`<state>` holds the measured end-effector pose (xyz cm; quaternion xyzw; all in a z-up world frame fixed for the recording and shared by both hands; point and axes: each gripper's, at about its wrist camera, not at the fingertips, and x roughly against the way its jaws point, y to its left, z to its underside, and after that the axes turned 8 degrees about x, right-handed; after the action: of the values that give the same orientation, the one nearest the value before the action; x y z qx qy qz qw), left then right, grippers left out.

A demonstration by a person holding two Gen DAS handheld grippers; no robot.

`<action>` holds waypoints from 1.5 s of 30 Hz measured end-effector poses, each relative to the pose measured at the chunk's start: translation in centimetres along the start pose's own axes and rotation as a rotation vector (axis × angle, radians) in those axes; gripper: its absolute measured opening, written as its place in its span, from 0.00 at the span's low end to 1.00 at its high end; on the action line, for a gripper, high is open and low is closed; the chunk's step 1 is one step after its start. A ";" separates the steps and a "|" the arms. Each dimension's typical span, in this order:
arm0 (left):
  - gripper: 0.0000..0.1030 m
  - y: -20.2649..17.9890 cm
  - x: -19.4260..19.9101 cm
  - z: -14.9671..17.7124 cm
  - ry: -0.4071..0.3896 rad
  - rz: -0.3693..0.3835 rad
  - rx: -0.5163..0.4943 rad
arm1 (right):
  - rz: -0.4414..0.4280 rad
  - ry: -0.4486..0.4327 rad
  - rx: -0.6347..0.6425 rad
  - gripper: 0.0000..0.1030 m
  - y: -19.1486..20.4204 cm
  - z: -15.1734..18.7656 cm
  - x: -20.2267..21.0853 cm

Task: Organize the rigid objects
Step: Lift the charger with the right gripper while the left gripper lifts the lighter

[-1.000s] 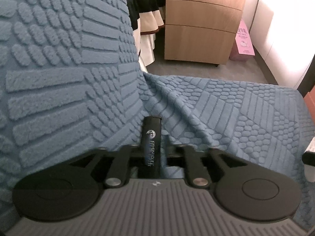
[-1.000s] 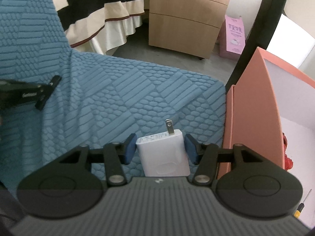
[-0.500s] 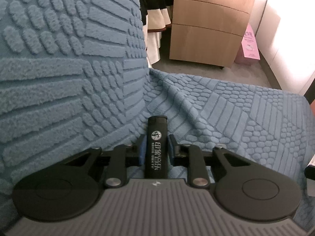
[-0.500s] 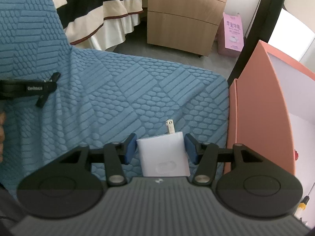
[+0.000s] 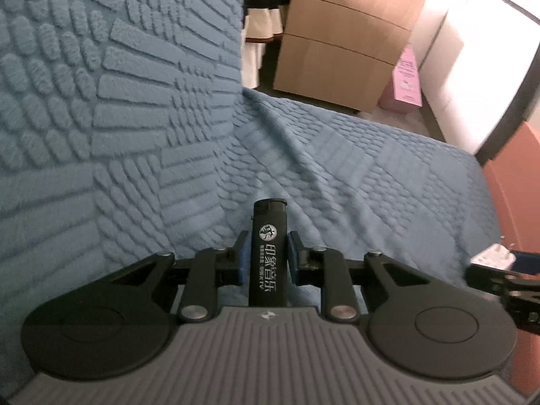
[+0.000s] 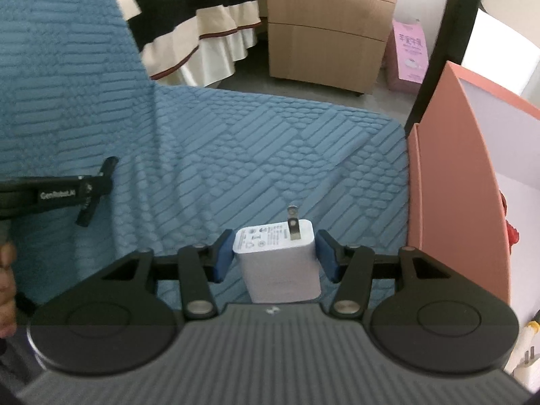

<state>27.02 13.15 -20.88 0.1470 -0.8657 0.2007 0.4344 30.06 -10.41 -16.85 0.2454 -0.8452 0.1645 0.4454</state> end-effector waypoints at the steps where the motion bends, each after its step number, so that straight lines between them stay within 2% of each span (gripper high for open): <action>1: 0.26 -0.2 0.4 0.4 0.001 0.008 -0.004 | -0.007 0.000 0.006 0.53 0.3 0.1 0.1; 9: 0.26 -1.1 3.1 3.3 0.027 0.055 -0.068 | -0.019 0.003 0.016 0.53 1.4 2.0 1.5; 18: 0.26 -2.2 6.0 6.7 0.053 0.114 -0.064 | -0.025 -0.008 -0.010 0.53 1.4 4.2 3.7; 23: 0.26 -2.5 7.7 8.2 0.036 0.129 -0.065 | -0.009 -0.024 -0.023 0.53 1.4 5.6 5.0; 32: 0.26 -3.1 7.2 7.7 0.042 0.152 -0.058 | -0.043 -0.007 -0.082 0.53 1.0 6.1 3.8; 35: 0.26 -3.2 7.0 7.7 0.046 0.156 -0.056 | -0.042 0.000 -0.106 0.58 0.9 6.2 3.6; 38: 0.26 -3.4 6.9 7.6 0.053 0.165 -0.055 | -0.058 0.015 -0.121 0.59 0.8 6.5 3.1; 45: 0.26 -3.5 6.6 7.4 0.052 0.180 -0.041 | -0.015 0.001 -0.107 0.54 1.5 6.8 2.6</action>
<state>19.56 6.09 -18.72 0.0544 -0.8677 0.2251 0.4399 23.44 -13.26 -18.54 0.2274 -0.8507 0.1161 0.4594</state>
